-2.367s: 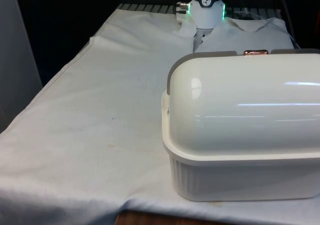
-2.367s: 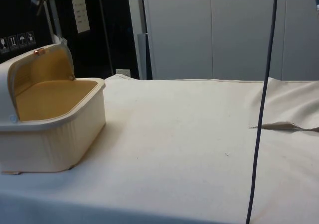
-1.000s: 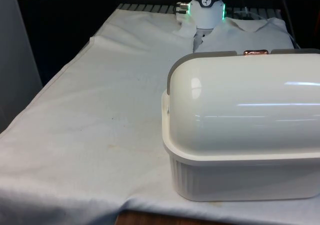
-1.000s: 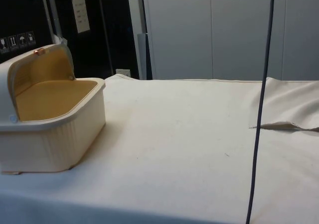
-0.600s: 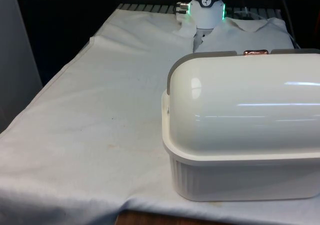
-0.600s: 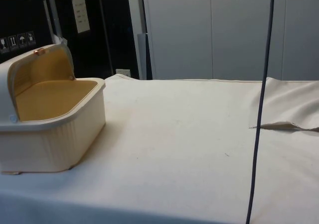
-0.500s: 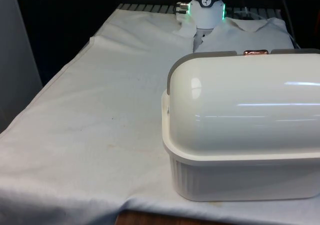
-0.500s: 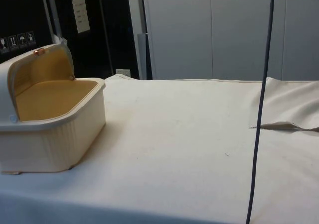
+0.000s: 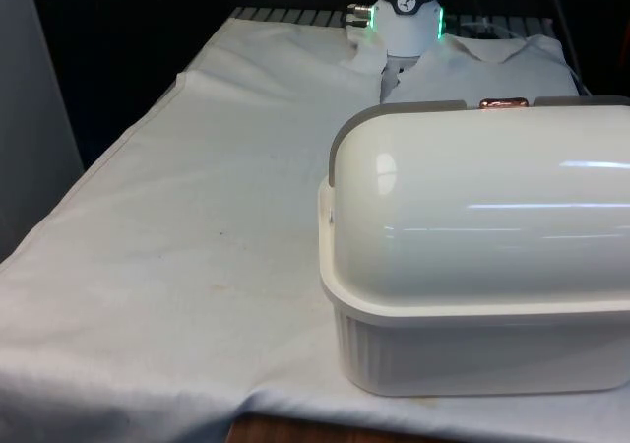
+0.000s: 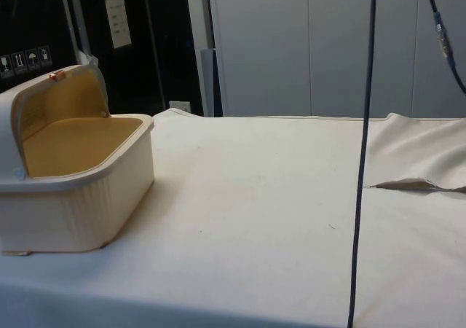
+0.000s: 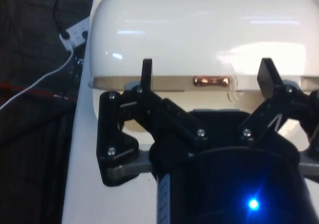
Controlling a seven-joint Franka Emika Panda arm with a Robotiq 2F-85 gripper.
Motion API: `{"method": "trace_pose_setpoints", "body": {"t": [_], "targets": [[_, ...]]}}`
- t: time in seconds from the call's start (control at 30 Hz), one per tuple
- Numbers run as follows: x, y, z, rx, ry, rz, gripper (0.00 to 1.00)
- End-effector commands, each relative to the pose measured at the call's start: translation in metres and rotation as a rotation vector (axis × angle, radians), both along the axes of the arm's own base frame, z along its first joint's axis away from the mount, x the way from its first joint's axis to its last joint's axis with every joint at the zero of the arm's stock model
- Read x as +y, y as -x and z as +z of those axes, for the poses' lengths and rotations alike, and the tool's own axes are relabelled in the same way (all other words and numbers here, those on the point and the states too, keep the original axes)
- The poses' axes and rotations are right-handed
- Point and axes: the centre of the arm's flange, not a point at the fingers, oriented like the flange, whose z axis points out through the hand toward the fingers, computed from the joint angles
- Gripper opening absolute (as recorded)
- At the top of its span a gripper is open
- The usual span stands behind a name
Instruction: Open the lid, then close it.
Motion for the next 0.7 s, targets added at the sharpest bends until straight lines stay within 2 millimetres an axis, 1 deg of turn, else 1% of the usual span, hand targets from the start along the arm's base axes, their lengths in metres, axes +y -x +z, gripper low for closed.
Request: {"method": "trace_pose_setpoints", "body": {"t": [0.0,0.13,0.27,0.3,0.4,0.53,0.63,0.67], "targets": [[0.002,-0.003,-0.001,-0.005,0.009,-0.007,1.00],[0.004,-0.007,-0.005,-0.005,0.005,0.002,1.00],[0.011,-0.013,-0.009,-0.012,0.016,-0.007,1.00],[0.013,-0.014,-0.010,-0.013,0.016,-0.006,0.99],[0.015,-0.016,-0.011,-0.016,0.019,-0.007,0.86],[0.017,-0.018,-0.012,-0.017,0.020,-0.009,0.64],[0.017,-0.018,-0.012,-0.017,0.021,-0.008,0.50],[0.017,-0.018,-0.013,-0.017,0.021,-0.008,0.38]]}}
